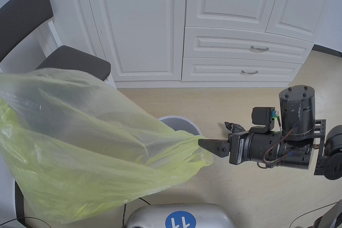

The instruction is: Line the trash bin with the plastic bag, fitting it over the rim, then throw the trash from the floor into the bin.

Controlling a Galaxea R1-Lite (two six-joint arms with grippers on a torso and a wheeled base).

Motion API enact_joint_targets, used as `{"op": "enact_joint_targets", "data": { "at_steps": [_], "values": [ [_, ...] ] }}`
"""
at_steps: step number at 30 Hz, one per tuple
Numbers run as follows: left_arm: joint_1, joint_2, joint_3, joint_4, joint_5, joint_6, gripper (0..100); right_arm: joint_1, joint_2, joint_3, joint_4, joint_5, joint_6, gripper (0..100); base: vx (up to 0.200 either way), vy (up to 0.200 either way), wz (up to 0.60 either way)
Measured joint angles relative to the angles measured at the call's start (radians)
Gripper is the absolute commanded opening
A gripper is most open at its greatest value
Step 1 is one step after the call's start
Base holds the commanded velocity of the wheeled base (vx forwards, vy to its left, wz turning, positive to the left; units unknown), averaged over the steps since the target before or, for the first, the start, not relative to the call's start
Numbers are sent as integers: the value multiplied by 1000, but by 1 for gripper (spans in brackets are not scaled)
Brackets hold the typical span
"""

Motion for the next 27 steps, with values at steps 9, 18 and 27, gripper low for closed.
{"op": "enact_joint_targets", "data": {
  "at_steps": [9,18,27],
  "values": [
    [-3,-5,19,-18,-23,3,0,26,38,6,-13,15,11,100,0,0,0],
    [-3,-12,68,-152,-64,2,0,64,46,36,-12,57,10,100,0,0,0],
    [-2,-14,78,-187,-66,-1,0,157,64,75,-13,96,7,100,0,0,0]
  ]
}}
